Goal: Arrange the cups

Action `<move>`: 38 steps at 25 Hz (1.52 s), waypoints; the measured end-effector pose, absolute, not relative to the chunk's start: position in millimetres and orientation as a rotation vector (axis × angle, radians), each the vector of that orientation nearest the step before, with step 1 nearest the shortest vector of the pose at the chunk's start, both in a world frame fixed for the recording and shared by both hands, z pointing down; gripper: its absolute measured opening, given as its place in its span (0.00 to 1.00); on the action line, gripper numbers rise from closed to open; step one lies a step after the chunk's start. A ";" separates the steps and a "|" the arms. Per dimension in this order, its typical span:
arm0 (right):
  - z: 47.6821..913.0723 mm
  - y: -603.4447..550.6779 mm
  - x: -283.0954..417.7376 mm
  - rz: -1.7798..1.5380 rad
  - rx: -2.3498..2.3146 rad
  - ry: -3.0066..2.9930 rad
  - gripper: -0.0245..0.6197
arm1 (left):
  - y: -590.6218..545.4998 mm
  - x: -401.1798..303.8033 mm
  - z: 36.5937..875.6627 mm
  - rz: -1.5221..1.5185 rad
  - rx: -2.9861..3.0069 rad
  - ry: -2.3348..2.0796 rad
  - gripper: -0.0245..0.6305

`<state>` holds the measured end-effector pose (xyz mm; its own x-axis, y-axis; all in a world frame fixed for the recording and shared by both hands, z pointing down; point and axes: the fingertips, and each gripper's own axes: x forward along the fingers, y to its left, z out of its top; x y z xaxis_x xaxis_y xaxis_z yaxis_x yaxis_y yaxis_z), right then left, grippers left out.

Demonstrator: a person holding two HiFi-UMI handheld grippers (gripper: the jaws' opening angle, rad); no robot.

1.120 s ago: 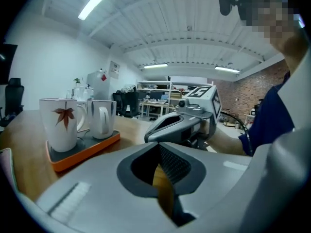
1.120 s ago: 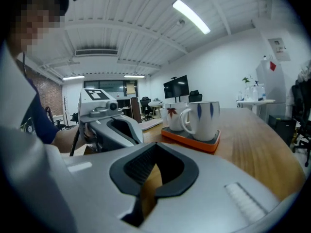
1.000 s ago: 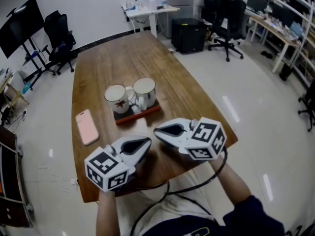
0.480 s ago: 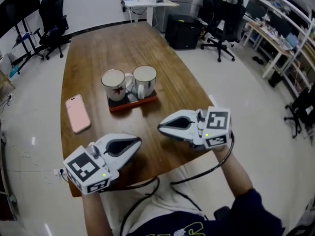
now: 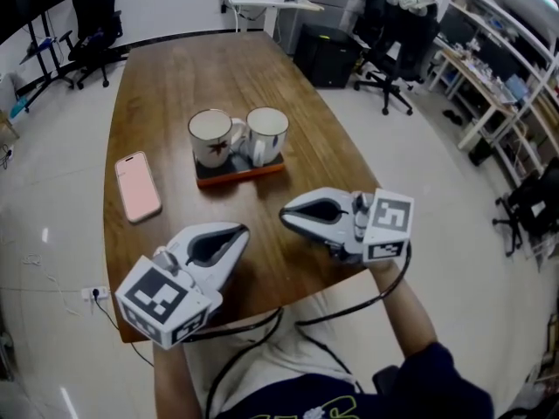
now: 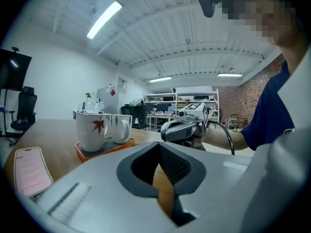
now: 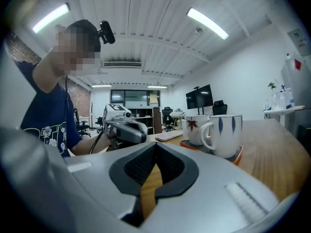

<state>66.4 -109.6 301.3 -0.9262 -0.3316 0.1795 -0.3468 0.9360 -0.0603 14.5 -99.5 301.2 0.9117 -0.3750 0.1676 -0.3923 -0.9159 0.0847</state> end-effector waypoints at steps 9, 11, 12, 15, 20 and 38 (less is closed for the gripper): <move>302.2 -129.6 73.2 0.151 0.700 -2.892 0.58 | -89.9 19.7 311.3 0.334 2.950 -0.511 0.12; 302.7 -136.4 74.7 0.158 0.753 -2.878 0.68 | -85.2 24.6 316.3 0.394 2.939 -0.445 0.29; 302.8 -139.8 75.5 0.159 0.779 -2.872 0.71 | -82.8 26.9 318.0 0.411 2.940 -0.412 0.33; 303.1 -147.0 78.6 0.165 0.848 -2.853 0.82 | -81.9 26.0 317.1 0.390 2.940 -0.421 0.34; 303.5 -150.0 78.9 0.167 0.860 -2.850 0.85 | -99.0 8.9 301.7 0.247 2.932 -0.709 0.04; 304.0 -166.2 77.8 0.173 0.943 -2.830 0.92 | -105.4 -3.3 301.0 0.218 2.880 -0.876 0.04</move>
